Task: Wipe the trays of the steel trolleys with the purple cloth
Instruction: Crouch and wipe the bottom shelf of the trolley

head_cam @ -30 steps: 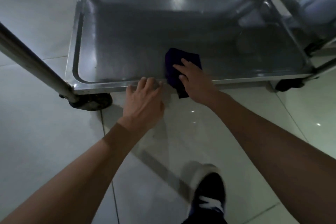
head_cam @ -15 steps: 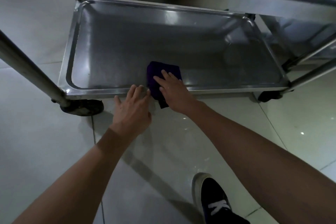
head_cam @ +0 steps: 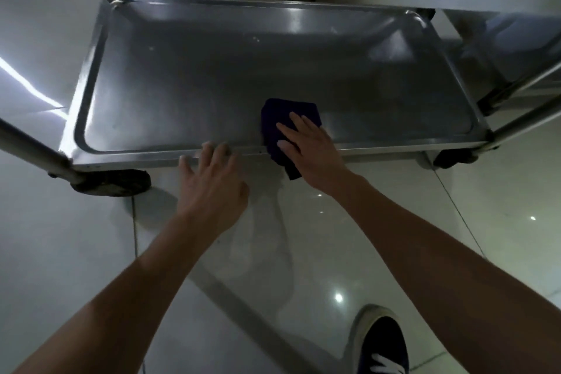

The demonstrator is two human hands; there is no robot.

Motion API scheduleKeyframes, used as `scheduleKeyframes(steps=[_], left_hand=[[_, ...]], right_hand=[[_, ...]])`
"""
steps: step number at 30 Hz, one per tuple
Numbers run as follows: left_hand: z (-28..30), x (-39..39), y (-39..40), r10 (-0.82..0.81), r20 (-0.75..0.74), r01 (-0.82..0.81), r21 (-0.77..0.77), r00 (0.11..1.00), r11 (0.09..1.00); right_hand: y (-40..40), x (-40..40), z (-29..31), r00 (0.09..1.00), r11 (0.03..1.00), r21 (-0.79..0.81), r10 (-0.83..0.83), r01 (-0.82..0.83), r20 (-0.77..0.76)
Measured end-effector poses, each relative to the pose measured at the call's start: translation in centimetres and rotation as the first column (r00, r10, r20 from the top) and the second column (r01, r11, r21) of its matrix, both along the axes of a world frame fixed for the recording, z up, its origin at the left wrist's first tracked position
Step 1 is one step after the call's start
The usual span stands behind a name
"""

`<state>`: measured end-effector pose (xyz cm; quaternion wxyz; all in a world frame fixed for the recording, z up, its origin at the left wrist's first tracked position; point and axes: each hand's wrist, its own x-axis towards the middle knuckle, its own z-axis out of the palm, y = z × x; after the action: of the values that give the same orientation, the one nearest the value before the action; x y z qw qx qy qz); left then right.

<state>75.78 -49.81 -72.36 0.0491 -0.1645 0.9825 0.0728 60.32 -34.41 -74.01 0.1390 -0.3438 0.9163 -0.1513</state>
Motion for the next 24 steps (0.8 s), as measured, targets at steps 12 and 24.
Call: scheduleKeyframes(steps=[12, 24], left_hand=[[-0.4, -13.2, 13.1, -0.276, -0.032, 0.274, -0.039, 0.961, 0.961], [-1.5, -22.7, 23.8, -0.305, -0.084, 0.307, 0.014, 0.949, 0.952]], right_hand=[[13.5, -9.3, 0.1, 0.986, 0.972, -0.169, -0.165, 0.161, -0.006], [26.6, -19.2, 0.3, 0.873, 0.861, -0.2, -0.486, 0.468, -0.048]])
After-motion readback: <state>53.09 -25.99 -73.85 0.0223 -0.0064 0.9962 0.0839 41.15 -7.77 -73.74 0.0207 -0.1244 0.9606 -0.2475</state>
